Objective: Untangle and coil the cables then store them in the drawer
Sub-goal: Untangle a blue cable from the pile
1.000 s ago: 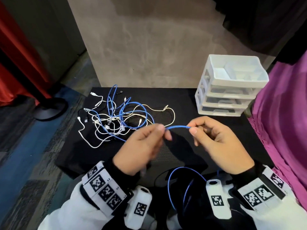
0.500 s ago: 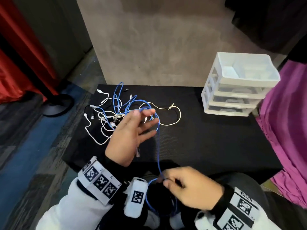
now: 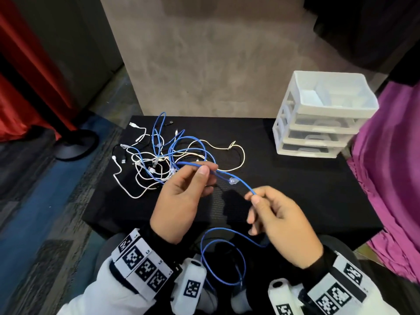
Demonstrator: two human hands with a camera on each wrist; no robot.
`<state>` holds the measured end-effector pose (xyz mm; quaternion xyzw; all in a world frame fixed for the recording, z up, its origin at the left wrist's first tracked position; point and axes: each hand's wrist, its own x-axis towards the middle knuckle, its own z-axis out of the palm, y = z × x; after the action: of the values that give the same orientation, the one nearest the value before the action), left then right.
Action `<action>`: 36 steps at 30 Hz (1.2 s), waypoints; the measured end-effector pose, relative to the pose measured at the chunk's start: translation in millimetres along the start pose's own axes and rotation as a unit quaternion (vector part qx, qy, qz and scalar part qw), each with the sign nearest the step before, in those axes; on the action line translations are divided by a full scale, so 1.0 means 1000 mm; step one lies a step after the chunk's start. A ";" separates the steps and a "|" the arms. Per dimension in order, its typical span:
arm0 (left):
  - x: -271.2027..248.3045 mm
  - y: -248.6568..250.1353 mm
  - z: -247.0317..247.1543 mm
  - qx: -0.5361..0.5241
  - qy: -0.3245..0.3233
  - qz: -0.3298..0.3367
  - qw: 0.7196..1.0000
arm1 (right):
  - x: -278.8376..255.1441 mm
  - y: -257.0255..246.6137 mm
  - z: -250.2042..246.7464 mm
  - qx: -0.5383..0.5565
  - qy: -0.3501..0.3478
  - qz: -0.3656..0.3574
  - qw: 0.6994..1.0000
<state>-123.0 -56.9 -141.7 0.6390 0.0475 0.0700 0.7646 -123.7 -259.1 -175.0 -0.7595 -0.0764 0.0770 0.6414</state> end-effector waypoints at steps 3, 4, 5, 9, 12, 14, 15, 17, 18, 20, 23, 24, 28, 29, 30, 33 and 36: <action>-0.001 -0.005 0.006 -0.139 0.023 -0.083 0.987 | 0.001 -0.010 0.004 0.149 0.009 0.040 0.988; -0.003 -0.007 0.009 -0.176 0.026 -0.115 0.977 | 0.001 -0.012 0.007 0.179 0.007 0.043 0.983; -0.005 -0.009 0.013 -0.204 0.030 -0.144 0.968 | 0.001 -0.014 0.011 0.198 0.005 0.041 0.979; -0.015 -0.016 0.031 -0.243 0.036 -0.233 0.941 | 0.003 -0.013 0.022 0.183 0.022 0.016 0.983; -0.017 -0.022 0.035 -0.222 0.033 -0.276 0.935 | 0.003 -0.011 0.023 0.151 0.072 0.015 0.986; -0.019 -0.025 0.033 -0.197 0.009 -0.290 0.936 | 0.003 -0.007 0.023 0.149 0.096 0.020 0.984; -0.021 -0.026 0.033 -0.183 -0.012 -0.297 0.937 | 0.003 -0.006 0.022 0.152 0.105 0.023 0.983; -0.023 -0.027 0.032 -0.168 -0.052 -0.303 0.937 | 0.003 -0.005 0.019 0.163 0.109 0.027 0.980; -0.022 -0.026 0.029 -0.171 -0.061 -0.302 0.936 | 0.003 -0.005 0.017 0.176 0.101 0.027 0.979; -0.012 -0.020 0.020 -0.204 -0.054 -0.288 0.934 | 0.003 -0.006 0.011 0.199 0.070 0.026 0.977; 0.007 -0.001 0.000 -0.214 -0.042 -0.254 0.942 | 0.002 -0.005 0.000 0.157 0.016 0.021 0.987; 0.011 0.003 -0.004 -0.167 -0.046 -0.245 0.954 | 0.002 -0.005 -0.002 0.127 -0.005 0.018 0.992; 0.011 0.000 -0.009 0.047 -0.116 -0.198 0.972 | 0.003 -0.007 -0.007 0.099 -0.034 0.012 0.994; 0.008 -0.005 -0.010 0.067 -0.135 -0.195 0.969 | 0.004 -0.007 -0.008 0.103 -0.025 0.009 0.994; 0.006 -0.010 -0.011 0.078 -0.149 -0.196 0.966 | 0.004 -0.007 -0.008 0.104 -0.018 0.004 0.994; 0.003 -0.024 -0.017 0.110 -0.177 -0.212 0.955 | 0.003 -0.009 -0.011 0.078 -0.033 -0.009 0.996; 0.003 -0.030 -0.018 0.101 -0.150 -0.229 0.956 | -0.002 -0.010 -0.014 -0.010 -0.110 -0.041 0.993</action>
<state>-121.5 -44.6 -174.4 0.6877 0.0839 -0.2092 0.6902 -122.7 -271.3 -163.1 -0.7488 -0.1783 0.1325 0.6245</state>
